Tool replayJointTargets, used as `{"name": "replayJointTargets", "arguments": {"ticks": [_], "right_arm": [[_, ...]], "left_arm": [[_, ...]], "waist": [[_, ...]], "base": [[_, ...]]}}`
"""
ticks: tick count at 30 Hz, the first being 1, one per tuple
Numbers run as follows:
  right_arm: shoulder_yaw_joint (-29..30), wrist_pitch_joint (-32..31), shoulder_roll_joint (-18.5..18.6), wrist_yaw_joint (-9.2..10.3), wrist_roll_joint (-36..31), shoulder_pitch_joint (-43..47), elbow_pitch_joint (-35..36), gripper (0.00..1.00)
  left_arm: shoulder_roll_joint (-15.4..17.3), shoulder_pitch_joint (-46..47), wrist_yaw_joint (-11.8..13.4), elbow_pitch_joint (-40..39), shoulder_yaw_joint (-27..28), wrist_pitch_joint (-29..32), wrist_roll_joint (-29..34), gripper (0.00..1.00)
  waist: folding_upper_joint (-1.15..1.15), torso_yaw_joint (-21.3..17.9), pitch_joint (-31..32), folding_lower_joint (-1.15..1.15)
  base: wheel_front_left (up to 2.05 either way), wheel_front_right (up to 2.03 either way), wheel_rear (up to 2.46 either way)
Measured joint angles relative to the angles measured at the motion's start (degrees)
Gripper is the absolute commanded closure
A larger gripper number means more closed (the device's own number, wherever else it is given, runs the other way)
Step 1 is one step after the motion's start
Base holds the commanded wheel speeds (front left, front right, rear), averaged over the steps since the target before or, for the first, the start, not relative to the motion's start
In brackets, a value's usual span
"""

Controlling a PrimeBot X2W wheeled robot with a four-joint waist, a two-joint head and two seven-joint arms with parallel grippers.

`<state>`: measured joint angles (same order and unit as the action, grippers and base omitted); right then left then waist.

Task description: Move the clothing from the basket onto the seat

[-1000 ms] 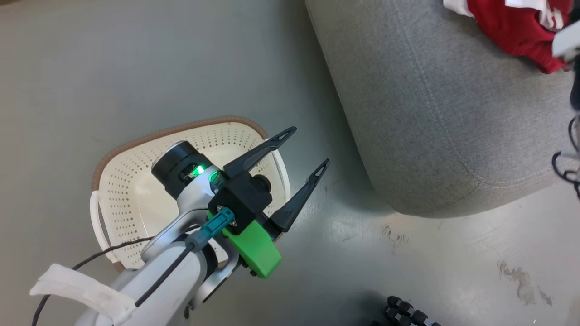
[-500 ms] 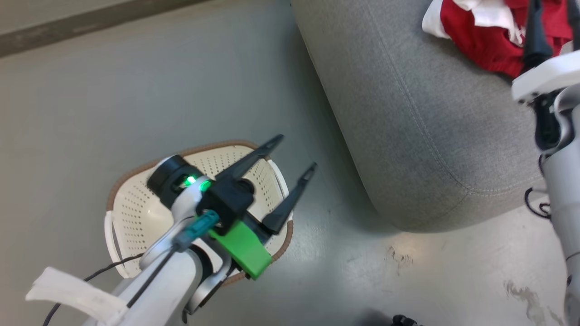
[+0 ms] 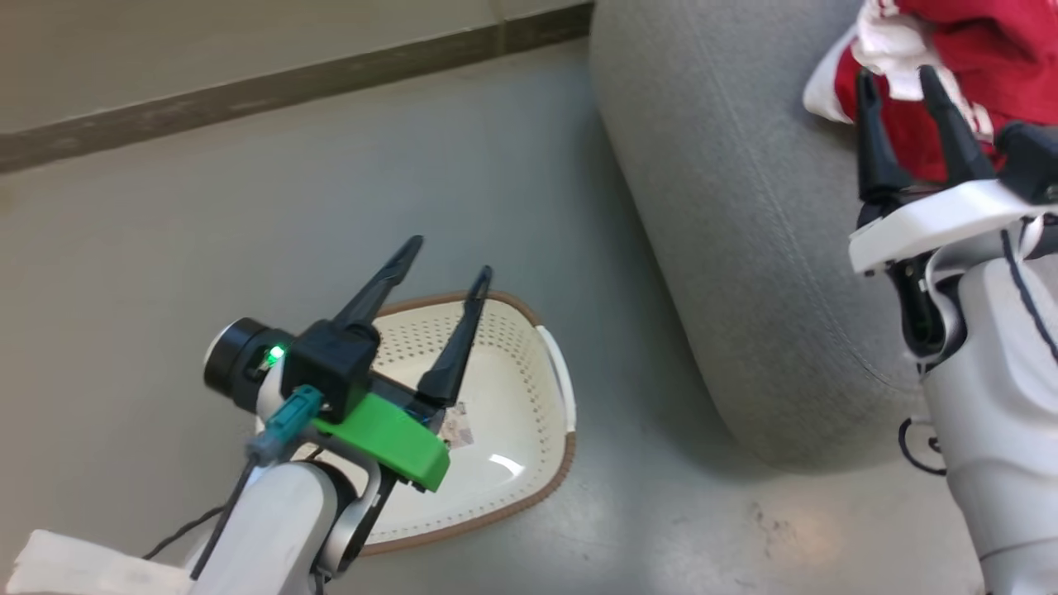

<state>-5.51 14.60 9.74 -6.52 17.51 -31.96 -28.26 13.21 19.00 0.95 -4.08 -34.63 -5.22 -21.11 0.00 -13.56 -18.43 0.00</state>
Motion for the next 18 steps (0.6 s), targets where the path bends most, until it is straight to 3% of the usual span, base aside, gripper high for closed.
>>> {"name": "replayJointTargets", "arguments": {"ticks": [8,18], "right_arm": [[-0.73,0.0,-0.63,0.0,-1.29,5.93,4.21,0.0],[-1.63,0.0,-1.35,0.45,-3.57,13.19,6.86,0.0]], "left_arm": [[-0.18,-3.31,3.27,2.4,4.03,-2.69,-2.14,0.0],[0.0,-9.39,4.6,6.03,8.94,-4.48,-3.44,0.0]], "waist": [[0.0,4.43,3.07,0.0],[0.0,8.67,8.75,0.0]], "base": [[0.0,0.0,0.0],[0.0,0.0,0.0]]}}
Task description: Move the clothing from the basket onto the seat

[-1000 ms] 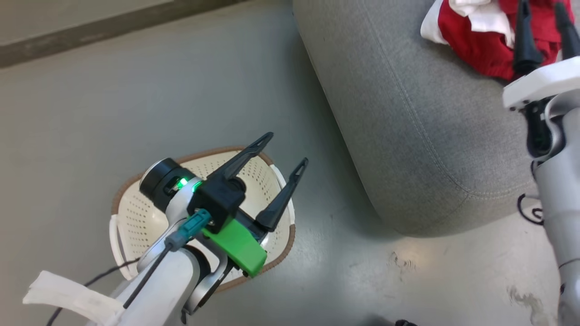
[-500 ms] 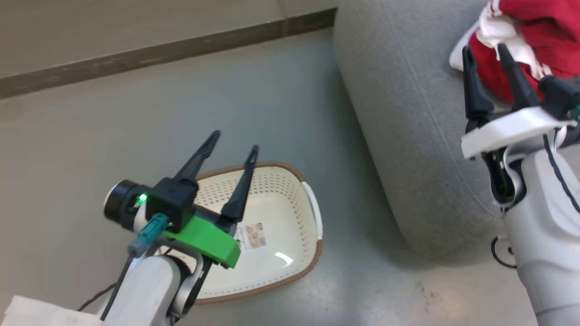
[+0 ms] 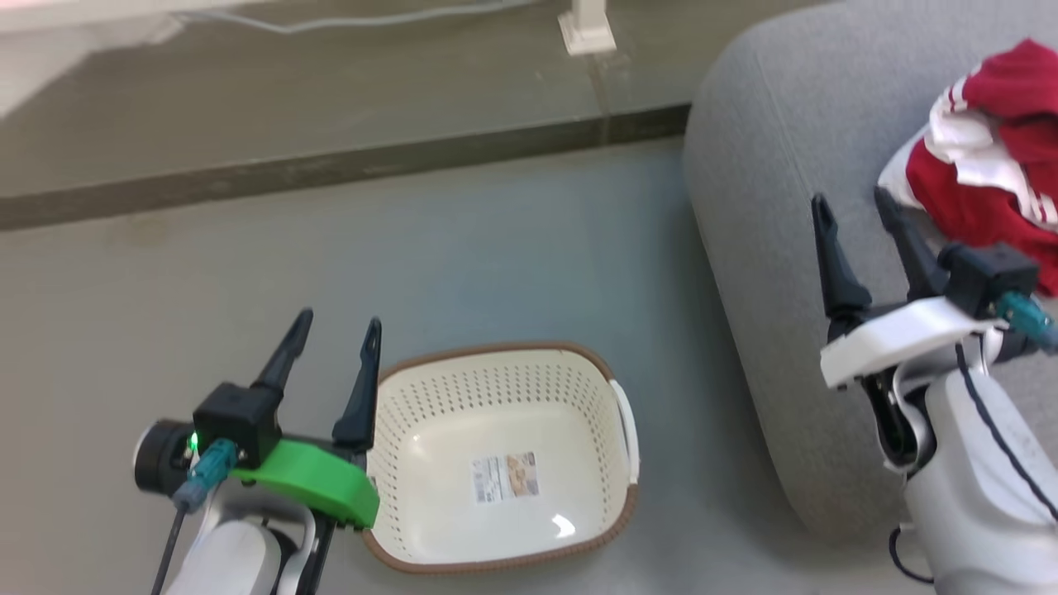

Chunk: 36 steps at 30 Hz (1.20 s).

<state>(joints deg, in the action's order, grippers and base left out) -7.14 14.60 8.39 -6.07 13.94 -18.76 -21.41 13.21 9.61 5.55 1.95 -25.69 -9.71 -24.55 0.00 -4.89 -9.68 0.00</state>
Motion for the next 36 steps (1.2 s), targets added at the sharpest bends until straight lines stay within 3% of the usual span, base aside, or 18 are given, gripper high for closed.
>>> {"name": "replayJointTargets", "arguments": {"ticks": [16,36], "right_arm": [[-1.11,0.0,-0.87,1.66,-0.91,9.62,2.64,0.0],[-1.21,-0.01,-0.89,2.72,-0.99,13.69,6.04,0.0]], "left_arm": [[0.16,-7.03,0.69,2.02,4.43,-1.0,-1.92,0.0],[-0.51,-9.99,1.11,2.33,6.86,-1.27,-1.88,0.0]], "waist": [[0.0,3.88,7.27,0.0],[0.0,3.52,8.14,0.0]], "base": [[0.0,0.0,0.0],[0.0,0.0,0.0]]}}
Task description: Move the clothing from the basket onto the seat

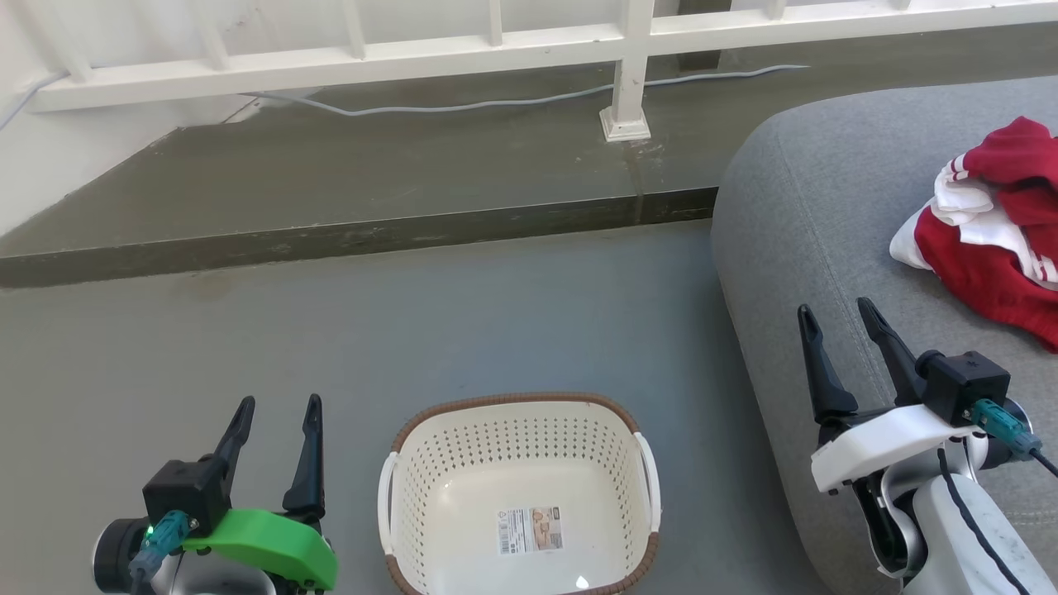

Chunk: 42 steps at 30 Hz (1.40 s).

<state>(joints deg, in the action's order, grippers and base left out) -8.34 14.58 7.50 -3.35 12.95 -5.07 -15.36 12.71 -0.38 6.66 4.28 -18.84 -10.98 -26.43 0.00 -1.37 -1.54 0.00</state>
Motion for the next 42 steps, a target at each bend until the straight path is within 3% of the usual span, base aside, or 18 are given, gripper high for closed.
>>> {"name": "replayJointTargets", "arguments": {"ticks": [26,27,35,42], "right_arm": [[-0.14,-1.1,0.01,0.44,0.1,1.97,3.02,0.0],[-0.14,-1.11,0.01,0.44,0.1,2.09,3.03,1.0],[0.09,-1.11,-0.92,0.4,1.1,3.85,0.67,1.0],[1.83,-2.98,-1.35,0.35,5.47,3.71,-0.01,1.0]], "left_arm": [[-1.05,-1.05,0.11,-0.01,1.44,0.03,2.25,0.0],[-1.1,-1.06,0.3,-0.01,1.55,0.03,2.27,1.0],[-2.5,-2.01,0.31,2.29,1.32,0.34,1.71,1.0],[-2.79,-2.19,-0.65,2.22,1.89,0.46,-2.59,1.0]], "waist": [[0.0,-0.76,0.51,0.0],[0.0,-0.75,0.53,0.0],[0.0,-0.68,0.56,0.0],[0.0,-0.48,0.62,0.0]], "base": [[0.0,0.0,0.0],[0.0,0.0,0.0],[0.0,0.0,0.0],[0.0,0.0,0.0]]}}
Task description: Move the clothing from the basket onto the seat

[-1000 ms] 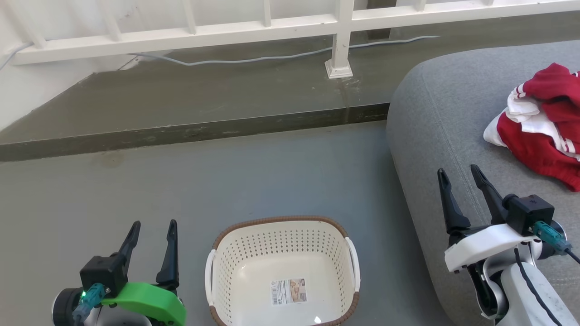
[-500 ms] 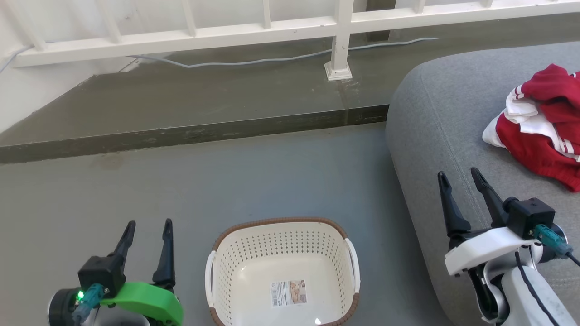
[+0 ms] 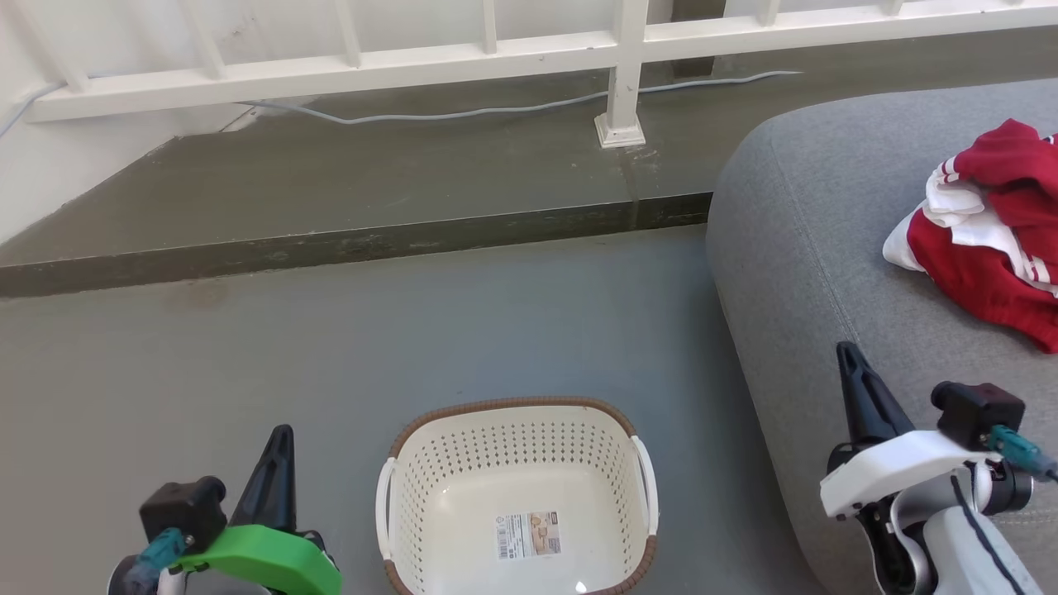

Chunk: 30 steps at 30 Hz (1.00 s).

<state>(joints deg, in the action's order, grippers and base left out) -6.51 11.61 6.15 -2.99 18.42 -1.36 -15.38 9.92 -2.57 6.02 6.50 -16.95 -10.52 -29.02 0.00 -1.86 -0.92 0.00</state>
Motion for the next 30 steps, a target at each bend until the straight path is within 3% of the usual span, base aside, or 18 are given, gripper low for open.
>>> {"name": "replayJointTargets", "arguments": {"ticks": [30], "right_arm": [[5.16,-6.98,-1.11,-1.2,25.35,-0.73,-0.83,1.0]], "left_arm": [[-1.79,0.14,-3.86,1.68,6.12,5.02,-23.01,1.0]], "waist": [[0.0,0.56,0.24,0.0]], "base": [[0.0,0.0,0.0]]}}
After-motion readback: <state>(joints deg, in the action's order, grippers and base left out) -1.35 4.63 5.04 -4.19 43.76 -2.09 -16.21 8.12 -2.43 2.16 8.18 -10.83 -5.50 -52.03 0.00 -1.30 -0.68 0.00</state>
